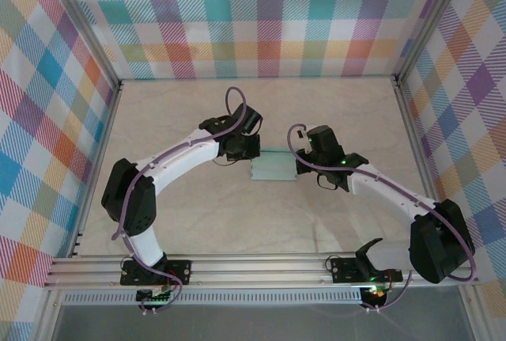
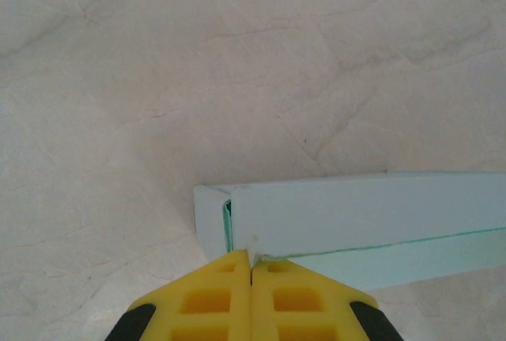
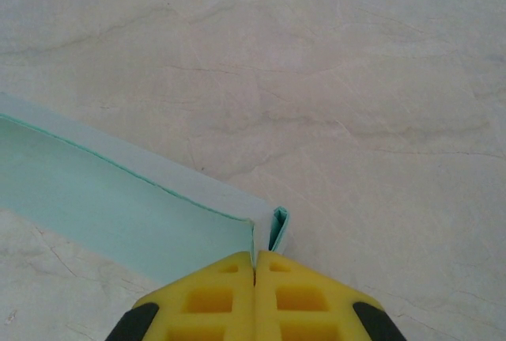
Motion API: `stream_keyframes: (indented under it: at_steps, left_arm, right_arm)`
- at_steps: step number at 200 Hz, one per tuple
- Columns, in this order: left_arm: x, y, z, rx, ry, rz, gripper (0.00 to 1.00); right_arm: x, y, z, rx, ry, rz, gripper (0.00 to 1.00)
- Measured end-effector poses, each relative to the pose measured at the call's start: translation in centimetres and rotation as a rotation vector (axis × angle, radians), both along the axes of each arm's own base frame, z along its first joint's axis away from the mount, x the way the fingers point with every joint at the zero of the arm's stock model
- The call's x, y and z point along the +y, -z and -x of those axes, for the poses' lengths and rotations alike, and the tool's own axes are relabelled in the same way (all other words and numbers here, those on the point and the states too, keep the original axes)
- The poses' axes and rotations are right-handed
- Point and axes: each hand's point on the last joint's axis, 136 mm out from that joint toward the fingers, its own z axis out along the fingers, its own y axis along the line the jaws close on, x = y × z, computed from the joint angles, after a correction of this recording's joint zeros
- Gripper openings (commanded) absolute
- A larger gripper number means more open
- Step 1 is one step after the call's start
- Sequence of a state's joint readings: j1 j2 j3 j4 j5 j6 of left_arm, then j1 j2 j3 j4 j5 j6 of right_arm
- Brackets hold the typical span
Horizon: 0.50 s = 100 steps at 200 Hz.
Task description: Fold the paper box
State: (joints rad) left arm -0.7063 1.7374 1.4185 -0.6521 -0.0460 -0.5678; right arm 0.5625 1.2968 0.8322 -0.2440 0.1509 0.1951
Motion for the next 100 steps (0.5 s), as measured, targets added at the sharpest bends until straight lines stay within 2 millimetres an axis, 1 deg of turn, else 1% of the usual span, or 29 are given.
stream_keyframes:
  at_steps: [39,72,88,100]
  left_arm:
    - [0.0,0.4,0.0,-0.074,0.013,-0.001,0.0]
    - [0.0,0.8,0.3,-0.158,0.023,-0.019,0.0]
    - [0.0,0.9,0.5,-0.196,0.022,-0.018,0.0]
    - [0.0,1.0,0.6,-0.214,0.022,-0.019,0.0]
  right_arm:
    - [0.1,0.1,0.0,-0.01,0.006,-0.003,0.02]
    - [0.2,0.3,0.0,-0.052,0.017,-0.022,0.02]
    - [0.3,0.5,0.0,-0.078,0.022,-0.036,0.05]
    - [0.2,1.0,0.2,-0.08,0.02,-0.038,0.07]
